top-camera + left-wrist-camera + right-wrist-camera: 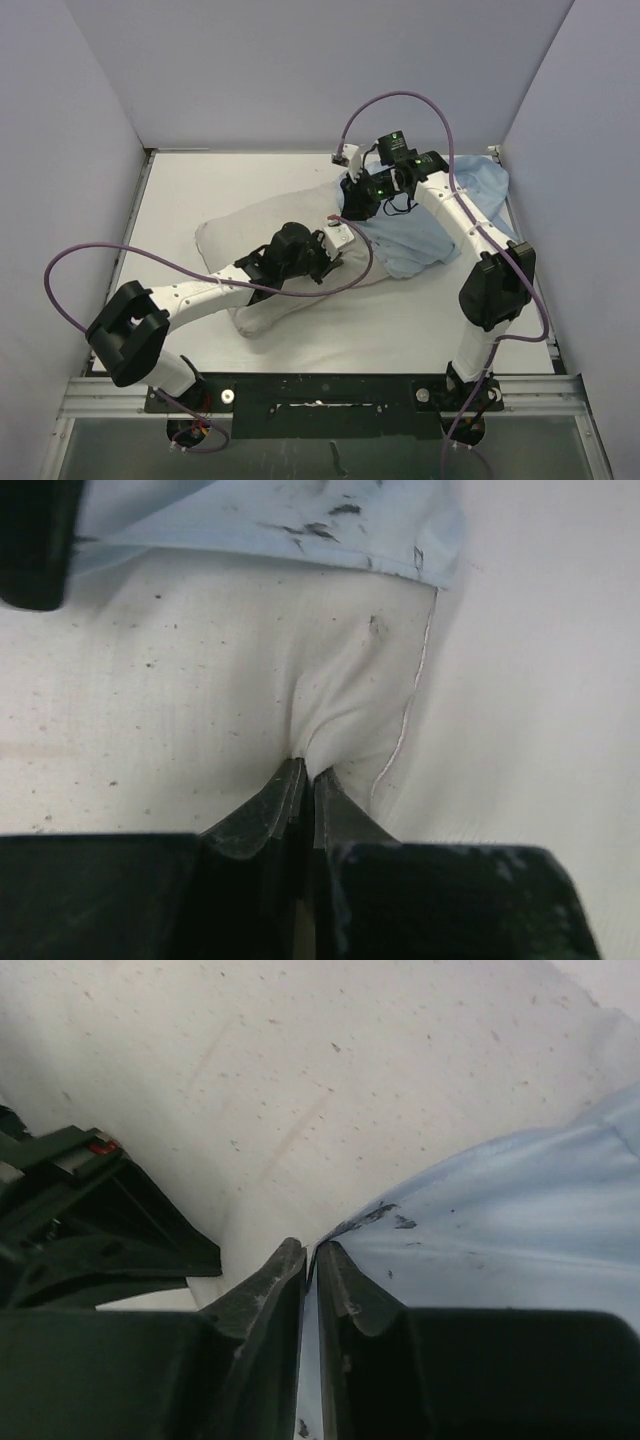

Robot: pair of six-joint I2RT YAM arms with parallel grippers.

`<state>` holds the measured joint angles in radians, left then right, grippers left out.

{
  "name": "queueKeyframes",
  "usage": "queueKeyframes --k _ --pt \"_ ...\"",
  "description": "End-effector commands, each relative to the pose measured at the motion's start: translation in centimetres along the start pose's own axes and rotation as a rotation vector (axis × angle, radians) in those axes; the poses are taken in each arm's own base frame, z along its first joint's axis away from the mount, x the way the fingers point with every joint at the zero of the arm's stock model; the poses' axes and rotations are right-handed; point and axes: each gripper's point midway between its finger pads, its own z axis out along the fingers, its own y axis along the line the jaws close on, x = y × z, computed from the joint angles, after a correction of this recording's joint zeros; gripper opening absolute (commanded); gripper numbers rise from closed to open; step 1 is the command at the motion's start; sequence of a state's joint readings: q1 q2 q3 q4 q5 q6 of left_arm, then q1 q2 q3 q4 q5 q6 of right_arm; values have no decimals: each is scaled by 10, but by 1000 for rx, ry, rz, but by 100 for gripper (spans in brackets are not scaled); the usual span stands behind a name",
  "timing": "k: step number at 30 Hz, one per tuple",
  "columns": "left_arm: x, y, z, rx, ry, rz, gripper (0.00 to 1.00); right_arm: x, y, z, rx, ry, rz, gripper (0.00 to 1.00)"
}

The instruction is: Put the pillow into the pillowcase

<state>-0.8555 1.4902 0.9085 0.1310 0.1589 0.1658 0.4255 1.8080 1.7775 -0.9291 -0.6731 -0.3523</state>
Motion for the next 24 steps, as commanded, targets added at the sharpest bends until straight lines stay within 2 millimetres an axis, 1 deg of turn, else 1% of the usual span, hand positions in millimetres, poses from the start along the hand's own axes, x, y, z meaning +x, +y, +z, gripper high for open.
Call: queueKeyframes --k 1,2,3,4,5,6,7,8,10,12,14,15,16,19,21,23,24 --pt "-76 9 -20 6 -304 -113 0 5 -9 -9 -34 -42 66 19" --pt "-71 12 -20 -5 -286 -132 0 2 -6 -17 -56 -66 53 26" --pt "-66 14 -21 -15 -269 -147 4 -4 -1 -28 -75 -99 22 36" --pt "-64 16 -23 -30 -258 -158 15 -7 3 -36 -100 -123 12 41" --pt "-63 19 -27 -49 -246 -167 29 -12 8 -48 -115 -153 -23 49" --pt "-65 21 -33 -65 -244 -173 41 -18 16 -62 -130 -192 -49 56" --pt "-68 22 -40 -76 -239 -175 51 -20 21 -73 -144 -224 -63 60" --pt "-71 23 -48 -85 -237 -172 57 -22 25 -85 -152 -255 -74 64" --pt "-78 20 -63 -87 -225 -160 63 -15 26 -102 -153 -300 -58 71" --pt "-82 12 -74 -86 -197 -125 66 -5 23 -115 -148 -340 -25 74" --pt "-84 -3 -78 -94 -150 -37 71 7 15 -126 -124 -379 27 75" --pt "-82 -10 -78 -102 -113 6 73 14 12 -130 -118 -397 53 75" --pt "-81 -18 -75 -107 -78 49 75 19 8 -134 -109 -416 70 75" --pt "-67 -35 -64 -124 54 159 82 33 2 -141 -76 -443 109 75" --pt "-52 -40 -49 -146 158 221 87 40 -2 -144 -55 -451 130 76" --pt "-44 -36 -39 -185 230 267 91 45 -4 -145 -51 -463 138 77" --pt "-38 -34 -33 -201 264 291 93 48 -6 -144 -41 -461 147 79"
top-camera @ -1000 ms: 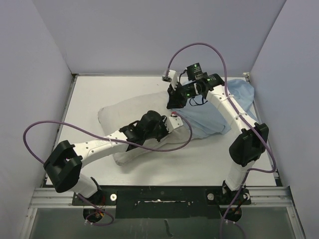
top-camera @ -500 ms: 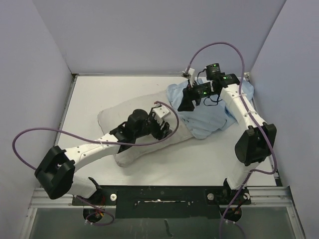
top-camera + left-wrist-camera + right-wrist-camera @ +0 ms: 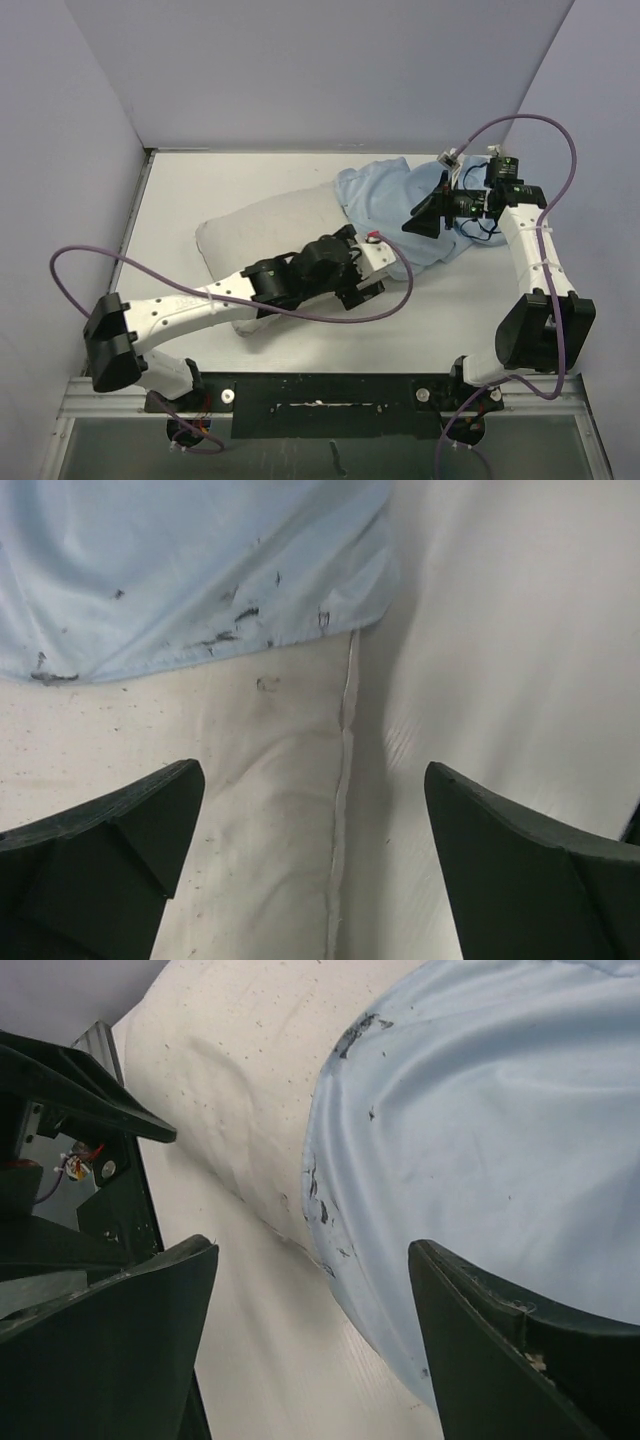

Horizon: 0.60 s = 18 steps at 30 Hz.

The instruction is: Put the pillow into the pillowcase

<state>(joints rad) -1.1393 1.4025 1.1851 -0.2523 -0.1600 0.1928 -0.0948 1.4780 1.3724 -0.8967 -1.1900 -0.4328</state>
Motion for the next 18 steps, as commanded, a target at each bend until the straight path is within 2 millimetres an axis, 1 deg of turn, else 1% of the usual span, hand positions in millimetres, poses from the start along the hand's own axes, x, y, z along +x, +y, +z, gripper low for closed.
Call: queueKeyframes --k 1,5,10,14,15,17,18 --pt "49 21 19 -138 274 172 94 -12 3 -6 -6 -70 -55 81" --pt "71 25 40 -184 378 250 98 -3 -6 -7 22 -60 -44 84" --pt "83 24 65 -202 399 301 98 5 -6 -6 19 -53 -51 85" --pt "100 37 79 -290 454 364 98 9 -5 -6 15 -47 -64 85" --pt "104 40 81 -304 465 366 95 11 -4 -7 11 -45 -66 85" --pt "111 41 86 -301 477 346 77 13 -3 -6 4 -43 -81 85" --pt "115 42 87 -297 480 323 65 14 -1 -6 -4 -42 -92 85"
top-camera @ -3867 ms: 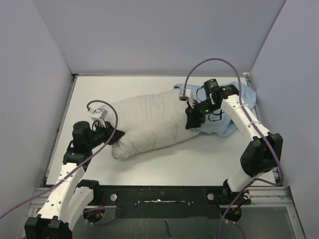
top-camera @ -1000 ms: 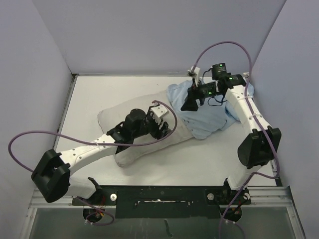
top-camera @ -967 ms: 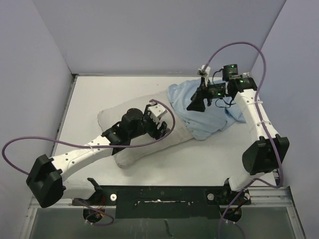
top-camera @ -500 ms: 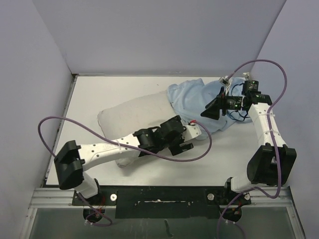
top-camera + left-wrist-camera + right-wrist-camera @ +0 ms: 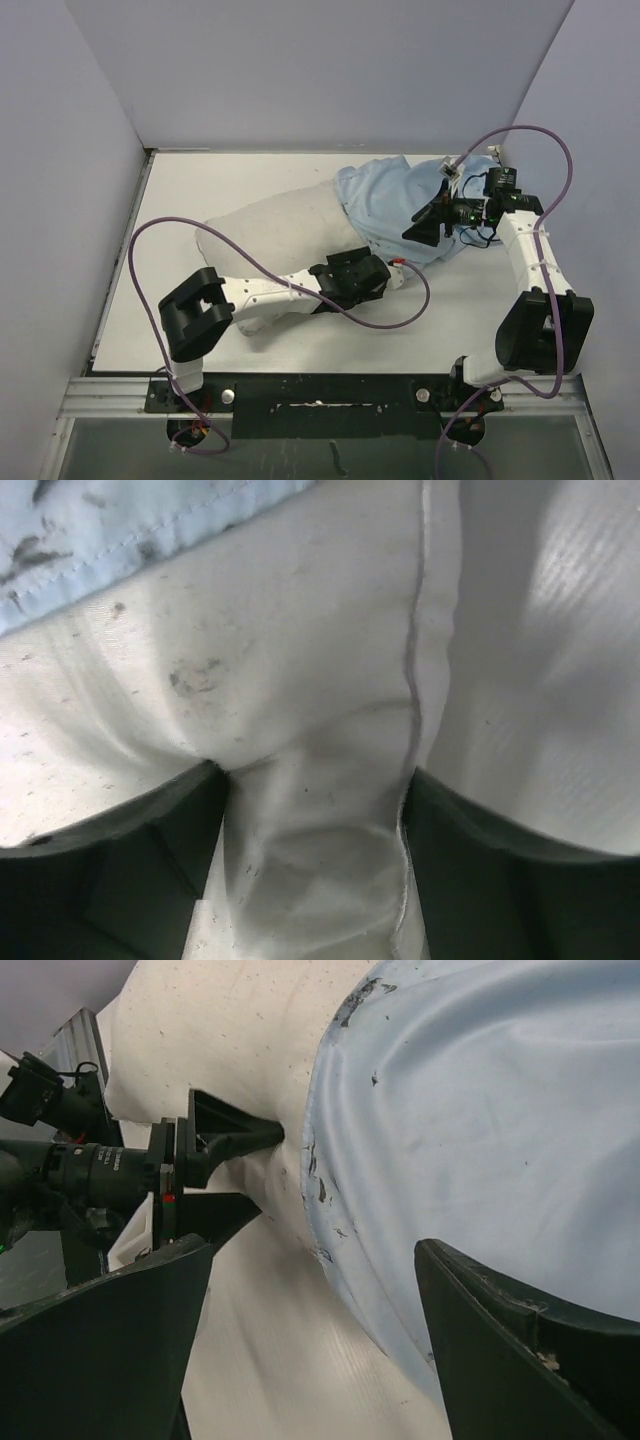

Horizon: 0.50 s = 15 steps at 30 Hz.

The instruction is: Put the pillow into the pillowcase

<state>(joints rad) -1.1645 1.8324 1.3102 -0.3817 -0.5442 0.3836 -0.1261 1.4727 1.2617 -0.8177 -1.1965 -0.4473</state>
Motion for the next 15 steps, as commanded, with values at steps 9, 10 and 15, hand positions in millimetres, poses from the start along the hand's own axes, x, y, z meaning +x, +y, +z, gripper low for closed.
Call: queueKeyframes --k 9,10,15 --pt "-39 39 -17 145 -182 -337 0 4 17 -11 -40 21 -294 87" --pt "-47 52 -26 189 -227 -425 0 5 17 -13 -36 30 -310 87" --pt "-78 107 -74 496 -440 -853 0 -1 11 -24 -3 38 -340 88"
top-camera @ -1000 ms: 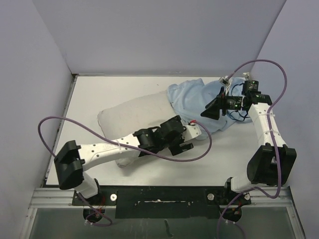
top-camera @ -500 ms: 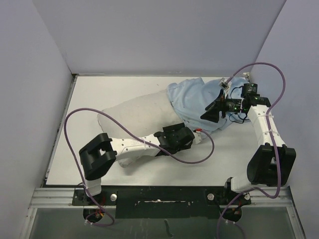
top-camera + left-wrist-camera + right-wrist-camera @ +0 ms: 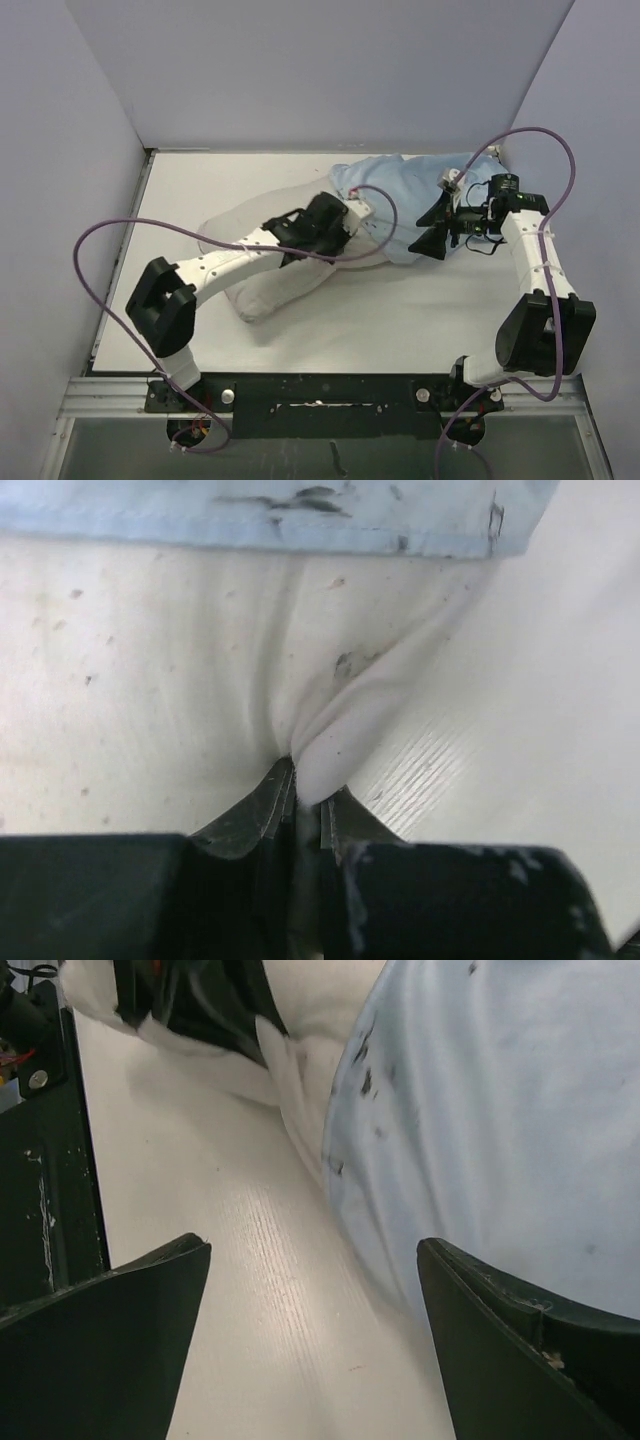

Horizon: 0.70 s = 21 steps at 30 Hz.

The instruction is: Put the pillow into the pillowcase

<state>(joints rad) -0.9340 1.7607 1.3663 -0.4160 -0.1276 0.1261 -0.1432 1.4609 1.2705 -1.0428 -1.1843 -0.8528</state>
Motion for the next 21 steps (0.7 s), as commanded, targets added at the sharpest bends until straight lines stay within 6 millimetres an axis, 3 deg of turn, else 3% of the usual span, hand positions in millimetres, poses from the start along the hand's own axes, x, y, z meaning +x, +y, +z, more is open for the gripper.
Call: queueKeyframes --k 1,6,11,16,21 --pt "-106 16 -89 366 -350 -433 0 -24 -3 -19 41 -22 -130 88" --pt "-129 31 -116 592 -446 -652 0 -38 -15 -34 102 -57 -111 86" --pt "-150 47 -140 792 -557 -828 0 -25 -24 -29 124 -45 -72 85" --pt "-163 52 -149 832 -567 -859 0 -1 -83 -25 374 -1 66 90" --pt "-168 56 -149 849 -578 -892 0 10 -109 -17 443 -41 168 91"
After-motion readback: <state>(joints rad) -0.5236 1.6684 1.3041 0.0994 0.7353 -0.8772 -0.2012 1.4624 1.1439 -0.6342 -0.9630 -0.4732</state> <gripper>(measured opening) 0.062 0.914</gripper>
